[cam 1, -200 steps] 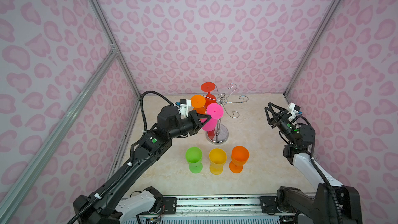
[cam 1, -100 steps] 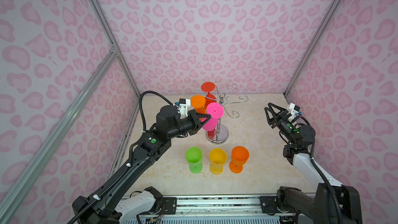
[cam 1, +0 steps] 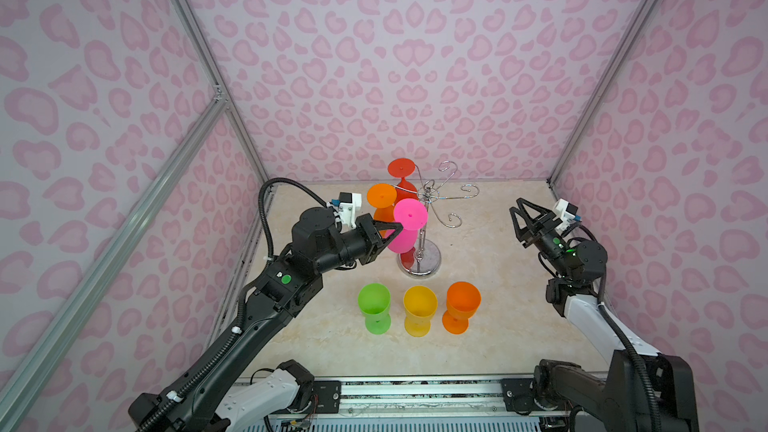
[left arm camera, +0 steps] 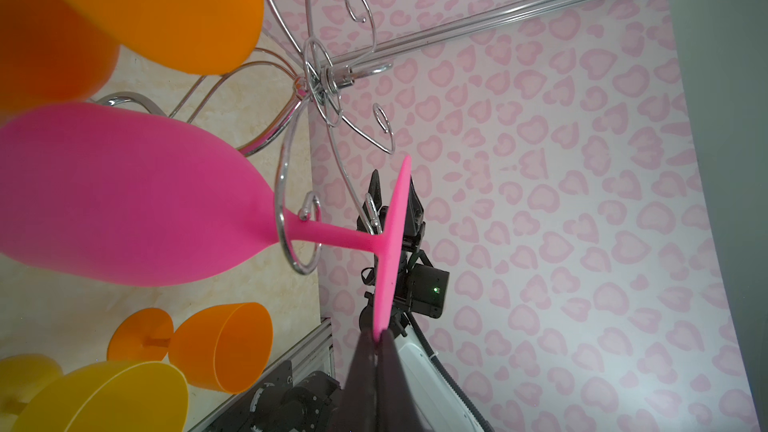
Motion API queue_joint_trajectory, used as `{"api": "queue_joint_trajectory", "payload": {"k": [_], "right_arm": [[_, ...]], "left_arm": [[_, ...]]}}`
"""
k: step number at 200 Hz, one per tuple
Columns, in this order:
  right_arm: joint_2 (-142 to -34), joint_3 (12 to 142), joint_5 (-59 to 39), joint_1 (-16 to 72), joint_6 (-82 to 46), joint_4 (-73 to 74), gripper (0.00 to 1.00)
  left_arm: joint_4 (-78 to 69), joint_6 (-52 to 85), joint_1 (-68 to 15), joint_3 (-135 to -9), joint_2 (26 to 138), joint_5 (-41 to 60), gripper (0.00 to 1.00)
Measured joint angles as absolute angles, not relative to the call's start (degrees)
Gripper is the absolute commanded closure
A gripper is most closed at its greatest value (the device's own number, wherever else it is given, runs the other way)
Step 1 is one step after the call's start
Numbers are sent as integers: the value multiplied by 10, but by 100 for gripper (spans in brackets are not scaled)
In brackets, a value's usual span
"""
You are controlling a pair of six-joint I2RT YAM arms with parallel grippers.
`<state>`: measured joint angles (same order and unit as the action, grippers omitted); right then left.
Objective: Take the wine glass off the wine glass rack
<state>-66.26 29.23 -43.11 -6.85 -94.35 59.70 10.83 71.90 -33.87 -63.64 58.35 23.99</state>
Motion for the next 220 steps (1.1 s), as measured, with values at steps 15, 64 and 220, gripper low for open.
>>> {"api": "queue_joint_trajectory", "payload": {"k": [15, 64, 220], "right_arm": [[-663, 292, -431, -69, -943, 601, 48], [-663, 288, -431, -69, -949, 606, 49], [-665, 279, -431, -69, -949, 616, 48]], "left_arm": [[109, 719, -339, -634, 580, 237, 98], [126, 719, -333, -629, 570, 230, 98], [121, 714, -326, -645, 609, 217, 98]]}}
